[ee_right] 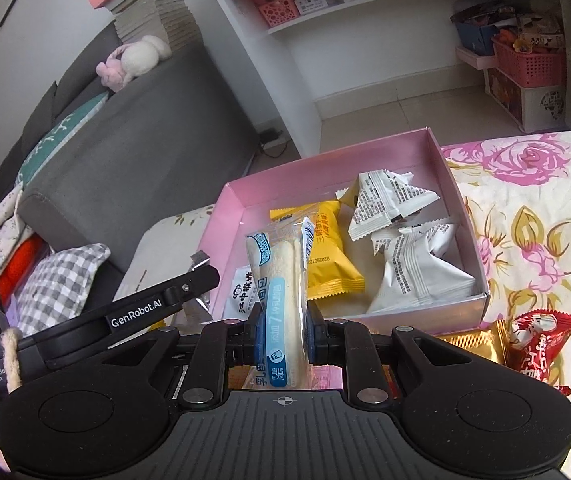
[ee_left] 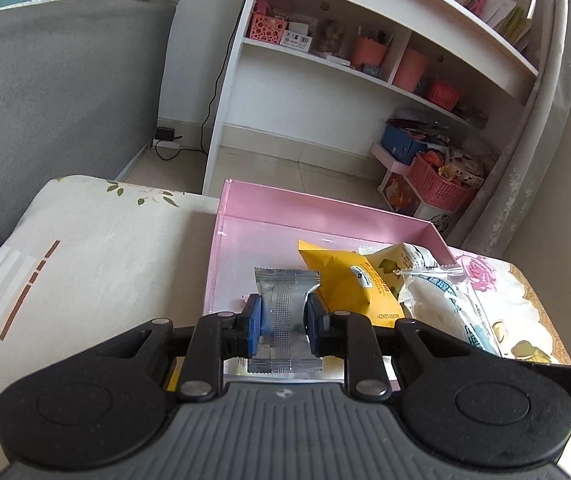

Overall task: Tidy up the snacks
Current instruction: 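Carry the silver candy and bread packet over the pink box, then lower both held packets into the pink box and open both tools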

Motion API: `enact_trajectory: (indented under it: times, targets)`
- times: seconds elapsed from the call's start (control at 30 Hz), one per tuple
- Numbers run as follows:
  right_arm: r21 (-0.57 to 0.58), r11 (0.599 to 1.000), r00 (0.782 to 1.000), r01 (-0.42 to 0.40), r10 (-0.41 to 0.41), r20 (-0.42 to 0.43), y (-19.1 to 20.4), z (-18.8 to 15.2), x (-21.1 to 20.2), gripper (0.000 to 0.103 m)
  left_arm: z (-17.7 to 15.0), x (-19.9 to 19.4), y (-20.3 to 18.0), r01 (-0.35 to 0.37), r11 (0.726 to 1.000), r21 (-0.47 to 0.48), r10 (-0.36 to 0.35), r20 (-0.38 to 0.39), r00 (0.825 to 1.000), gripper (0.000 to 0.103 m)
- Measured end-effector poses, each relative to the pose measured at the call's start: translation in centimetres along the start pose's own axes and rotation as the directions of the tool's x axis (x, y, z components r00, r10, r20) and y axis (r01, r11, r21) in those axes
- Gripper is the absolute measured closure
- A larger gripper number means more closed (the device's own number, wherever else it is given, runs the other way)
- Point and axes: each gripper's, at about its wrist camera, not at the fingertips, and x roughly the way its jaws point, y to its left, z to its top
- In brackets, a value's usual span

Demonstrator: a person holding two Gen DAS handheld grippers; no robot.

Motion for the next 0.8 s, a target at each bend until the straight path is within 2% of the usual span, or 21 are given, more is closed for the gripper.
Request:
enact_trajectory:
  times: [0.33, 0.47, 0.8]
  targets:
    - [-0.010, 0.999, 0.998, 0.040, -0.040, 0.041, 1.7, 2.8, 2.8, 0.084, -0.4, 0.9, 1.1, -0.005, 0.999, -0.043, 0.005, -0.001, 1.000, 0.082]
    - [-0.021, 0.999, 0.999, 0.034, -0.033, 0.036, 2.5, 3.6, 4.1, 0.084, -0.4, 0.7, 1.6, -0.012, 0.998, -0.066, 0.012, -0.009, 1.000, 0.082]
    - [-0.068, 0.995, 0.997, 0.079, -0.080, -0.012, 3.0, 4.8, 8.0, 0.084, -0.2, 1.0, 1.5, -0.032, 0.999, -0.044, 0.031, -0.030, 0.999, 0.082]
